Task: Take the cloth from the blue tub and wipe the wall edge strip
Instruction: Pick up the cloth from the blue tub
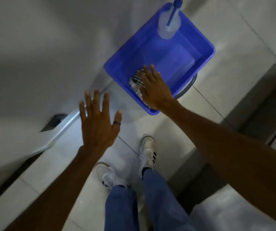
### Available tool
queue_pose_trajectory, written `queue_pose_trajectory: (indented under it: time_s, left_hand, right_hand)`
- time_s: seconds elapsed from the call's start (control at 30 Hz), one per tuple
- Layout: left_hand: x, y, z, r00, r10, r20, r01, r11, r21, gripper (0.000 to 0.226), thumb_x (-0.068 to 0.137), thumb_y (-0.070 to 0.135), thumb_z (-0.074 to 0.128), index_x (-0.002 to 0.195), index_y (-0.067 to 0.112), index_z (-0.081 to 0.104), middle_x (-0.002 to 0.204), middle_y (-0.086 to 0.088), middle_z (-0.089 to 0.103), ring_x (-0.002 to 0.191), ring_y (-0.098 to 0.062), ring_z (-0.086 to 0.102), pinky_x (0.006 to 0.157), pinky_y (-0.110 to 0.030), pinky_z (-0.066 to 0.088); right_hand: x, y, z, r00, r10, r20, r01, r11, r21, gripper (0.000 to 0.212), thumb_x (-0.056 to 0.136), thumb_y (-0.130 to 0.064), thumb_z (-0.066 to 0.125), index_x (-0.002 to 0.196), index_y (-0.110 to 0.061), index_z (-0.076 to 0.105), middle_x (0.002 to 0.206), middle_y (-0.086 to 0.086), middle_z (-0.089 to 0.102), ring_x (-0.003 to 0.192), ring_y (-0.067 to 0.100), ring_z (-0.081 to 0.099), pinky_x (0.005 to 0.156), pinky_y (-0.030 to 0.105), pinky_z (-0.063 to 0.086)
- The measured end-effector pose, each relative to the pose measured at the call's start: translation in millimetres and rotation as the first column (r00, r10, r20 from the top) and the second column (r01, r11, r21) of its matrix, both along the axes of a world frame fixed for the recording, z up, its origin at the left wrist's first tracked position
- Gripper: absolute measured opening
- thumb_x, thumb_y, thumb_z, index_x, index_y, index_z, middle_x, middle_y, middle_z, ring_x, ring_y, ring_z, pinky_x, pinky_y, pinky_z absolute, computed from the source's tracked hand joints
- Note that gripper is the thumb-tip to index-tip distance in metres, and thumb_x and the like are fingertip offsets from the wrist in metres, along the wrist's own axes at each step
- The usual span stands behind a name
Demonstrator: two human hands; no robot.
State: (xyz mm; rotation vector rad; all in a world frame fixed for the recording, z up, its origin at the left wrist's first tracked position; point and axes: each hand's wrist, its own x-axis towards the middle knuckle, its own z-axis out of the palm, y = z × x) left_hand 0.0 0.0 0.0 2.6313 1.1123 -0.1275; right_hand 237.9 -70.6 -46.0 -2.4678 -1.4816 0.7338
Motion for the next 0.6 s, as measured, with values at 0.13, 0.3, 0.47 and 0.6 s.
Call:
queue_pose_trajectory:
  time_s: [0.13,0.3,0.47,0.6]
  left_hand:
    - [-8,18,-52,0.999,-0.015,-0.041,0.014,1.0,-0.011,0.077,0.11,0.056,0.036,0.169,0.007,0.042,0.177,-0.022,0.026,0.167,-0.044,0.012,0.134,-0.061,0.014]
    - [-18,22,-76,0.999,-0.03,-0.028,0.029,0.999,-0.014,0.077,0.109,0.056,0.038,0.169,0.009,0.042,0.177,-0.021,0.027,0.166,-0.043,0.014,0.134,-0.062,0.016]
    - [-27,19,-58,0.999,-0.045,0.012,0.045,0.999,-0.015,0.074,0.109,0.051,0.044,0.169,0.008,0.042,0.177,-0.021,0.027,0.166,-0.043,0.015,0.134,-0.063,0.016]
    - [-35,14,-38,0.998,-0.035,0.06,0.032,0.998,0.045,0.072,0.11,0.05,0.045,0.168,0.009,0.044,0.177,-0.02,0.028,0.166,-0.043,0.017,0.134,-0.06,0.015]
  right_hand:
    - [28,19,-64,0.956,0.294,-0.022,-0.294,0.946,-0.138,0.066,0.107,-0.042,0.036,0.164,-0.017,0.014,0.175,0.009,0.007,0.163,0.032,-0.003,0.134,0.049,0.006]
    - [24,11,-100,0.908,0.413,0.074,-0.405,0.909,-0.102,0.083,0.095,-0.032,0.055,0.164,-0.014,0.012,0.174,0.015,0.007,0.162,0.037,0.001,0.133,0.05,-0.003]
    - [17,20,-79,0.968,0.244,-0.059,-0.246,0.969,-0.024,0.076,0.09,0.0,0.052,0.16,-0.01,0.026,0.172,0.014,0.018,0.162,0.039,0.003,0.133,0.052,0.002]
    - [-37,24,-36,0.961,-0.101,-0.258,0.157,0.966,0.204,0.08,0.085,0.016,0.039,0.16,-0.008,0.026,0.172,0.016,0.015,0.162,0.038,-0.002,0.134,0.053,0.006]
